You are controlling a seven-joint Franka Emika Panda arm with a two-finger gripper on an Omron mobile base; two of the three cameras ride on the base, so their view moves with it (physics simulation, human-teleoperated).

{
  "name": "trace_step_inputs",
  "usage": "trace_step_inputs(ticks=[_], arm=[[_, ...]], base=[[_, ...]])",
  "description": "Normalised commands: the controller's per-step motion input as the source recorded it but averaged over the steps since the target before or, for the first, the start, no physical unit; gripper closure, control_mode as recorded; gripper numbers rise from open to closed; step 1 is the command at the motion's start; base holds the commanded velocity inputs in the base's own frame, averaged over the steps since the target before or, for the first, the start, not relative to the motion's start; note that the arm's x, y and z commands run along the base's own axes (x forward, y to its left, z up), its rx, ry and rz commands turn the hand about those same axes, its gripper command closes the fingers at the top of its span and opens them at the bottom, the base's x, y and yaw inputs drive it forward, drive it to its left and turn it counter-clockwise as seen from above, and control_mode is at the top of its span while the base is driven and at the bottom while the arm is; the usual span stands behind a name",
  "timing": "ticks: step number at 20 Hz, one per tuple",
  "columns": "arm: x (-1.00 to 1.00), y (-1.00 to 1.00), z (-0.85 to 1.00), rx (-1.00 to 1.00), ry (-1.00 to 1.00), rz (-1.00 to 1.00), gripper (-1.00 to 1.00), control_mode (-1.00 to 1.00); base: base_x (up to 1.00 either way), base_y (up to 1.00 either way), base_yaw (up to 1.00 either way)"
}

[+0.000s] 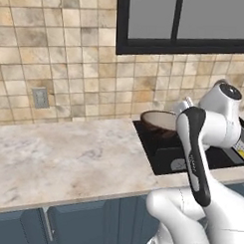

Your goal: Dump the tangerine and lemon from the bowl so the bowl can be washed. Place the bowl in the sink after clearing the leftovers.

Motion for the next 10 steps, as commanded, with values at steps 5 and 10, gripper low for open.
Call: trace_step_inputs(ticks=[5, 10], arm=[[0.06, -0.95, -0.09, 0.00, 0.28, -0.45, 1.00, -1.00], [0.08, -0.84, -0.31, 0.00, 0.33, -0.52, 1.00, -1.00]], base=[[0.00, 0.00, 0.00], [0.00, 0.00, 0.00]])
